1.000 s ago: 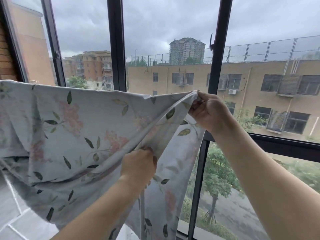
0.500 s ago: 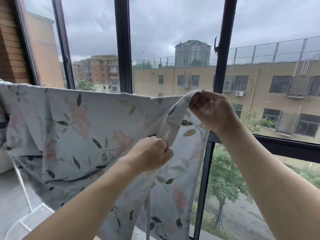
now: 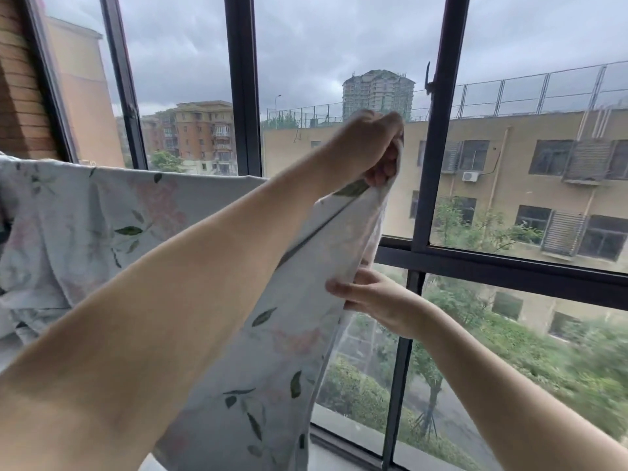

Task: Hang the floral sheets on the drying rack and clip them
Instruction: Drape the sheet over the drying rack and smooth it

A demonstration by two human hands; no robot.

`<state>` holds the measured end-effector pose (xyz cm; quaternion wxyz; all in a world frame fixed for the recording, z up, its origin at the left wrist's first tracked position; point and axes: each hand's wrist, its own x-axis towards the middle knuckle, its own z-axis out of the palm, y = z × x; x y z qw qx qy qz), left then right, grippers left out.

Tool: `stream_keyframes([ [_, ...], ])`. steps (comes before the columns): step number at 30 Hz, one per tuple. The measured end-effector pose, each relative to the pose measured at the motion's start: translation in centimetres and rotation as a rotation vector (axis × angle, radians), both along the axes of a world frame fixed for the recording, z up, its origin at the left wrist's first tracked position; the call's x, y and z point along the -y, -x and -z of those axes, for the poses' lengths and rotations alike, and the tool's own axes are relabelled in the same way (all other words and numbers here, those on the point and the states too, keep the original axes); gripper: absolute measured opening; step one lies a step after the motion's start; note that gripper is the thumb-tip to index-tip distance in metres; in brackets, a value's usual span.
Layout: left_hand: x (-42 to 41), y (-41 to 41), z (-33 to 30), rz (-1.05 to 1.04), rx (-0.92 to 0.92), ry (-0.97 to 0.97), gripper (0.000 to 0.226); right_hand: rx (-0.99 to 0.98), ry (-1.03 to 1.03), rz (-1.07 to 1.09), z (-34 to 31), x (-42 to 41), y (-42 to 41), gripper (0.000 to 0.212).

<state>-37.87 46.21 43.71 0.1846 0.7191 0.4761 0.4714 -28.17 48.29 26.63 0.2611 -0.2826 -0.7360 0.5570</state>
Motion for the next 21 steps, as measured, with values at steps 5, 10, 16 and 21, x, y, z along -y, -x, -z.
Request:
stream_keyframes([
  [5, -1.8, 1.7, -0.6, -0.077, 0.034, -0.008, 0.043, -0.144, -0.068, 0.305, -2.6, -0.7, 0.0, 0.031],
  [10, -2.4, 4.2, 1.3, 0.009, -0.174, 0.108, 0.015, -0.464, -0.068, 0.438, -4.7, -2.3, -3.5, 0.027],
  [16, -2.9, 10.4, 8.8, -0.362, -0.887, 0.212, 0.070, -0.782, 0.065, 0.278, -6.6, -3.9, -5.7, 0.034],
  [21, -3.4, 12.2, 10.6, -0.458, -0.791, -0.074, 0.054, -0.898, 0.112, 0.267, -7.6, -5.0, -5.1, 0.042],
])
